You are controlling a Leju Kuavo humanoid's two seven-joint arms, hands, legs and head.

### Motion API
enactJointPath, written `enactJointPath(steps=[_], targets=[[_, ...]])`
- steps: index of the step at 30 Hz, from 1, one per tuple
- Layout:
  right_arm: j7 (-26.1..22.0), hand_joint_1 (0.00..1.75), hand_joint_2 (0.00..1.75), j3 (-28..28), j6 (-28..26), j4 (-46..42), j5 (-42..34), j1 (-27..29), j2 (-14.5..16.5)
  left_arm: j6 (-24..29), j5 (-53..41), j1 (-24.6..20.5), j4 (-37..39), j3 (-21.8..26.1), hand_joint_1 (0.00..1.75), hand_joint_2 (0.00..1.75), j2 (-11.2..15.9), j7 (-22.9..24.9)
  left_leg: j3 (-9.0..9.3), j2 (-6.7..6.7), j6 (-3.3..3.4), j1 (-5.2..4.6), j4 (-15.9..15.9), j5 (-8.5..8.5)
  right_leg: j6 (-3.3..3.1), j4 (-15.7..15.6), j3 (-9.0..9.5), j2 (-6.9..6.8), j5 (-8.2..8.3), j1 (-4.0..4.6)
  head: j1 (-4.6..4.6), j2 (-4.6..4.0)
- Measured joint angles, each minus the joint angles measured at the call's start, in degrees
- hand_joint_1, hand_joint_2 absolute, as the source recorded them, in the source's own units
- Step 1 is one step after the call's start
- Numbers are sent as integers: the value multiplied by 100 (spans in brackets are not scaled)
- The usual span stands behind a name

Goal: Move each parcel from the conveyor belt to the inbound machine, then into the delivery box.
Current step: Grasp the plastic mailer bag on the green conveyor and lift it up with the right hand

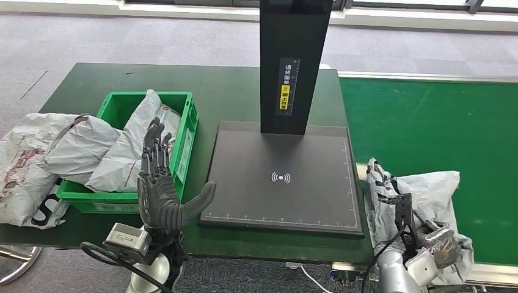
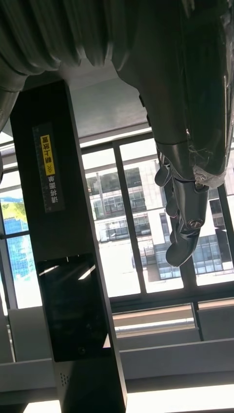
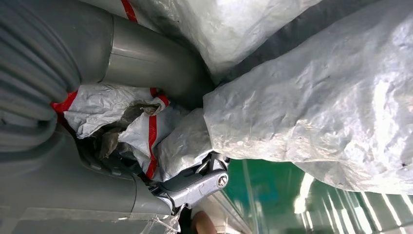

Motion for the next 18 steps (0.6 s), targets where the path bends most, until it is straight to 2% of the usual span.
enactJointPath(steps=[15,18], targets=[[-25,175,175,-74,0,-329,-5,83,87,1,0,0,0,0,0,175,0,0,0,0,0,0,0,0,0,0,0,0,0,0,0,0],[-406,175,175,-91,-1,-525,-151,135,145,20,6,0,1,0,0,175,0,0,-1,-1,0,-1,0,0,0,0,0,-1,0,-1,0,0]])
